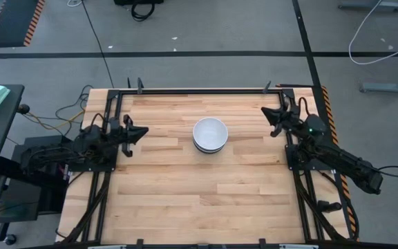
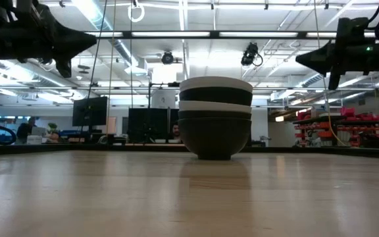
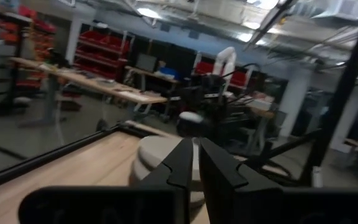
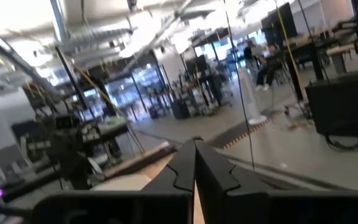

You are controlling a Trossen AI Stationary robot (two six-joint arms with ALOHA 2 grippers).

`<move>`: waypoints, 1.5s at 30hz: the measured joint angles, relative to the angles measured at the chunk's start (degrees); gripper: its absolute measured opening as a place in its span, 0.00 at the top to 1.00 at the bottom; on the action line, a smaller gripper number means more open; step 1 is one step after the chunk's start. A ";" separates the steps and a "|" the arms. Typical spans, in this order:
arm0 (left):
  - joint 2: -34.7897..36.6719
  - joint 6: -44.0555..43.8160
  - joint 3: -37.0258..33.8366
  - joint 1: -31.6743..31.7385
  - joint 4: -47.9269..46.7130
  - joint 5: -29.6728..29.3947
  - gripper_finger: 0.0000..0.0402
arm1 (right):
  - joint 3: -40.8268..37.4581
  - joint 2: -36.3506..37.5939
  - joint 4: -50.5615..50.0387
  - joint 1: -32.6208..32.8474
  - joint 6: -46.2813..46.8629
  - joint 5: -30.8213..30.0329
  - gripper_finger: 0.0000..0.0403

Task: Nest bowls inside each other
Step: Return to Home Position

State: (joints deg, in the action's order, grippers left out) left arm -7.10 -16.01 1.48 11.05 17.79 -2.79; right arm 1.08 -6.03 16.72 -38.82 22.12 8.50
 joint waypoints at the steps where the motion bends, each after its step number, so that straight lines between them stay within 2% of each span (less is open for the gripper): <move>1: -0.01 0.20 0.00 0.00 -0.62 -0.62 0.92 | 0.00 0.01 -1.06 -0.01 -0.57 -0.08 0.96; 4: -0.01 0.20 0.00 0.00 -1.38 -2.41 0.93 | 0.00 0.01 -3.80 -0.01 -0.44 -1.34 0.96; 11: -0.01 0.23 0.00 0.00 -2.62 -2.62 0.93 | 0.00 0.01 -9.12 -0.01 -0.40 -4.13 0.96; 20: -0.01 0.25 0.00 0.00 -4.48 -2.60 0.91 | 0.00 0.01 -14.72 -0.01 -0.66 -3.99 0.96; 27: -0.01 0.20 0.00 0.00 -4.41 -2.60 0.94 | 0.00 0.01 -14.79 -0.01 -0.66 -3.96 0.96; 38: -0.01 0.18 0.00 0.00 -4.41 -2.60 0.91 | 0.00 0.01 -14.78 -0.01 -0.66 -3.94 0.96; 45: -0.01 0.16 0.00 0.00 -4.41 -2.60 0.94 | 0.00 0.01 -14.76 -0.01 -0.66 -3.94 0.96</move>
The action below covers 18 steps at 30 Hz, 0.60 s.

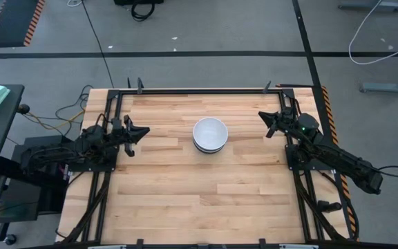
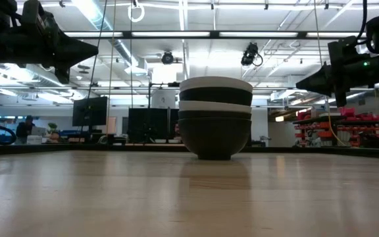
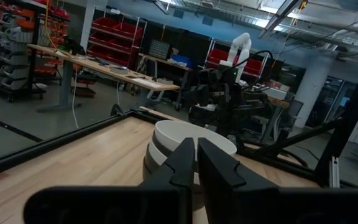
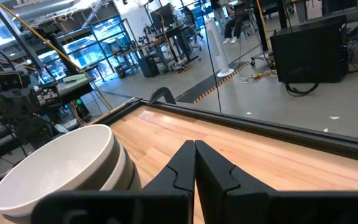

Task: Nest bowls inside each other
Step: Return to Home Position

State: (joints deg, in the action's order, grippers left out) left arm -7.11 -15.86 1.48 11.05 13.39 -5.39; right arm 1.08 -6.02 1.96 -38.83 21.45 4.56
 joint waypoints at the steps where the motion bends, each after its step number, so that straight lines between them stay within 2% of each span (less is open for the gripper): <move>1: 0.00 0.01 0.00 0.00 0.00 0.00 0.94 | 0.00 0.00 0.00 0.00 0.00 0.01 0.96; 18: 0.00 0.00 -0.02 0.01 0.02 0.00 0.92 | 0.00 0.00 0.02 0.00 0.00 0.04 0.96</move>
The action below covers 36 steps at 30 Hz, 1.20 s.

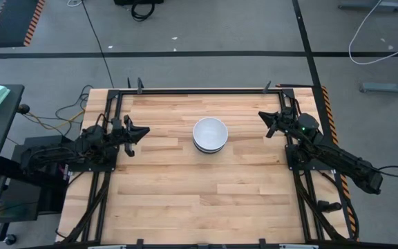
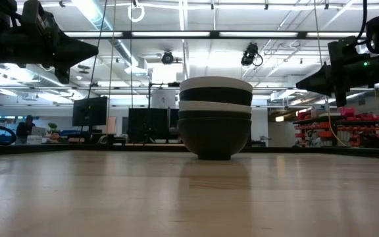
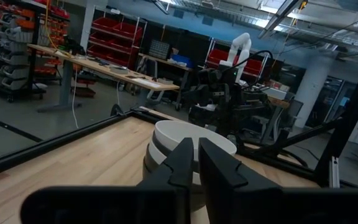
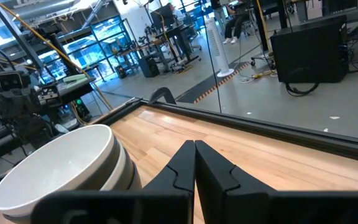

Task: Nest bowls inside each other
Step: Return to Home Position

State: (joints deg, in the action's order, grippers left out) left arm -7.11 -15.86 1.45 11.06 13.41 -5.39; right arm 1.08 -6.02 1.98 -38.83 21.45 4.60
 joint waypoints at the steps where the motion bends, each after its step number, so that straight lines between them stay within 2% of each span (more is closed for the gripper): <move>1: 0.00 0.00 0.00 -0.01 0.00 0.00 0.93 | 0.00 0.00 -0.02 0.00 0.00 0.00 0.96; 7: 0.00 0.00 0.00 0.00 0.00 0.00 0.94 | 0.00 0.00 0.00 0.00 0.00 0.00 0.96; 17: 0.00 0.00 0.00 0.01 0.00 0.00 0.91 | 0.00 0.02 -0.02 0.00 0.00 0.00 0.96; 26: 0.00 0.00 0.00 -0.01 0.00 0.00 0.94 | 0.00 0.01 0.00 0.00 0.00 0.00 0.96; 36: 0.00 0.00 0.00 -0.01 0.00 0.00 0.91 | 0.00 0.02 0.00 0.00 0.00 0.00 0.96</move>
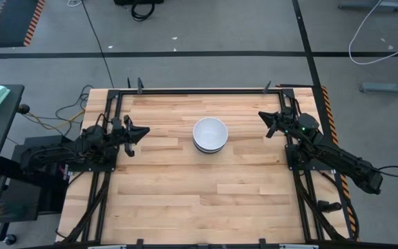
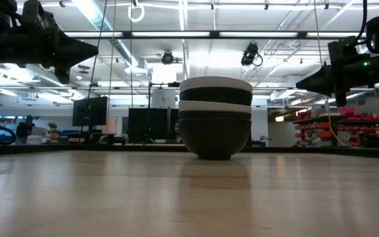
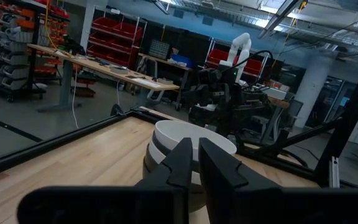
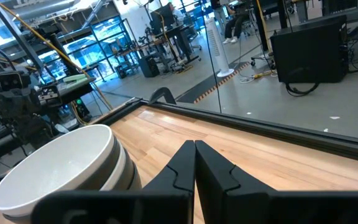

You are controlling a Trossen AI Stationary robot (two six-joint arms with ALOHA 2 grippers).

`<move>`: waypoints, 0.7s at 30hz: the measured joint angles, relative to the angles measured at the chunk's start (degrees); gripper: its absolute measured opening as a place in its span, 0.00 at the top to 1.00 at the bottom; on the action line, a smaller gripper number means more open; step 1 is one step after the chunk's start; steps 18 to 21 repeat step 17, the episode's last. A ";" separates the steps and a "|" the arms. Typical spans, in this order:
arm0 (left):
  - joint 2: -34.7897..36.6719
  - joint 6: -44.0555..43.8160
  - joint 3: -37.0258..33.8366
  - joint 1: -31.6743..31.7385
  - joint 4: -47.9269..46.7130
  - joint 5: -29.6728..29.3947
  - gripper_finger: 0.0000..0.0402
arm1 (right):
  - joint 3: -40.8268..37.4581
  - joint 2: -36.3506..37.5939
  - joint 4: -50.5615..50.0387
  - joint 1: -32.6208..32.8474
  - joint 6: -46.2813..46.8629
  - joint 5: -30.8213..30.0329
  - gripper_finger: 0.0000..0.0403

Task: Nest bowls inside each other
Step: Return to Home Position

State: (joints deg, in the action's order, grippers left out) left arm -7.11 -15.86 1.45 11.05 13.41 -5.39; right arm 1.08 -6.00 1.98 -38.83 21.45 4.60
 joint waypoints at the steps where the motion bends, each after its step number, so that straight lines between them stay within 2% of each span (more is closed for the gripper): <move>1: 0.00 0.00 0.00 0.01 0.00 0.00 0.91 | 0.00 0.00 0.00 0.00 0.00 0.00 0.96; 10: 0.00 -0.02 -0.01 0.01 0.00 0.00 0.94 | 0.00 -0.02 0.00 0.00 0.00 0.00 0.96; 21: 0.00 -0.01 -0.01 0.02 0.00 0.00 0.92 | 0.00 0.00 0.00 0.00 0.00 0.00 0.96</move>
